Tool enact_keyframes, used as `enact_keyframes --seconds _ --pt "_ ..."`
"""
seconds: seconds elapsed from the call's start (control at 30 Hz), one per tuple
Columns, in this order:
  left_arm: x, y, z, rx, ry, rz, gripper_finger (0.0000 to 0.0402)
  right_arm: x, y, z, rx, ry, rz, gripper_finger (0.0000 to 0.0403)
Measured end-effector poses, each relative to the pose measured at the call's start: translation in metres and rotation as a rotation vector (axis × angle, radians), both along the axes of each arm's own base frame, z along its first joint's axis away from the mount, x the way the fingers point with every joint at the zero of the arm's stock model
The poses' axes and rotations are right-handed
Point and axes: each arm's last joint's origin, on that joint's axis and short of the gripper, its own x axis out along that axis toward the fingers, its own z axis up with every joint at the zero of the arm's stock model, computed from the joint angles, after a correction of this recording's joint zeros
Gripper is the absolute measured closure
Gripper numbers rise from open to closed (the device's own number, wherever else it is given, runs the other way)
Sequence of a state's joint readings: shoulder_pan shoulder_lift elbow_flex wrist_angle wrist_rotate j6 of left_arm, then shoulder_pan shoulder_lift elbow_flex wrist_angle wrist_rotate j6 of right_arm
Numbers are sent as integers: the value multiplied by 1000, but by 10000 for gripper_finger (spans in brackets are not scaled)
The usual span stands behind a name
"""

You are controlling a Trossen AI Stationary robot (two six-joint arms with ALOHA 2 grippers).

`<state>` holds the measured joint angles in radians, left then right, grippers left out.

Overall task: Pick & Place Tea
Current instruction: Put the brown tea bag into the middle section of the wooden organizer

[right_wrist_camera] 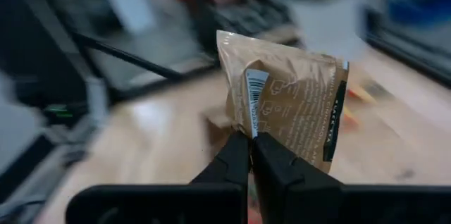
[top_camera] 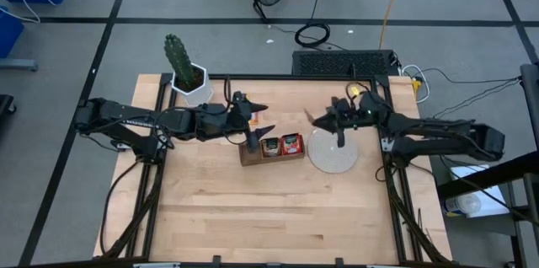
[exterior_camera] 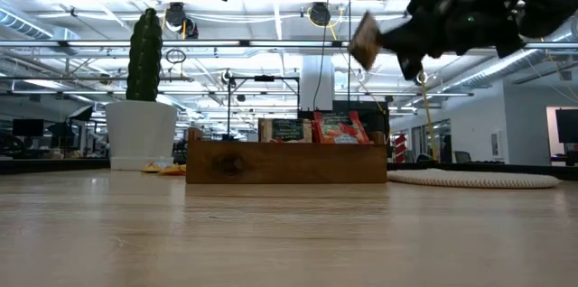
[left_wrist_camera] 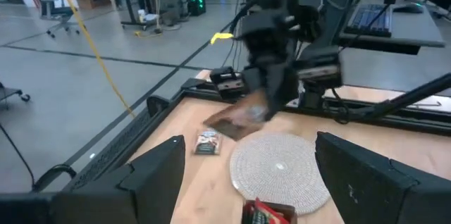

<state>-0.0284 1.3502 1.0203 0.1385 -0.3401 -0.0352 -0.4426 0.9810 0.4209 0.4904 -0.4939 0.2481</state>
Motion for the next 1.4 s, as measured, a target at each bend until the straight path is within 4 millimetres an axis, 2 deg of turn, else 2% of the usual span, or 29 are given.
enact_keyframes --seconds 0.13,0.23,0.4,0.53,0.67,0.87,1.0,1.23,1.4 --pt "1 0 5 -1 -51 0 92 4 14 -2 -72 -172 167 403" --pt "1 0 6 2 -69 1 91 8 22 -4 -95 -238 219 403" --pt "7 5 -1 -5 -44 -4 91 17 36 -3 -123 -313 297 403" --pt "15 4 -10 -54 -37 -119 91 21 47 -3 -159 -366 372 403" --pt "25 -1 -23 -52 4 -245 92 23 56 -2 -197 -407 424 403" --pt "49 -9 -40 1 -66 -409 91 24 62 -3 -206 -415 464 403" --pt "59 -9 -46 26 -136 -413 91 25 66 -4 -199 -419 483 403" --pt "63 -5 -51 -7 -151 -411 92 25 72 -4 -201 -425 509 403" --pt "63 -9 -50 -30 -167 -485 91 25 73 -3 -223 -439 512 403"
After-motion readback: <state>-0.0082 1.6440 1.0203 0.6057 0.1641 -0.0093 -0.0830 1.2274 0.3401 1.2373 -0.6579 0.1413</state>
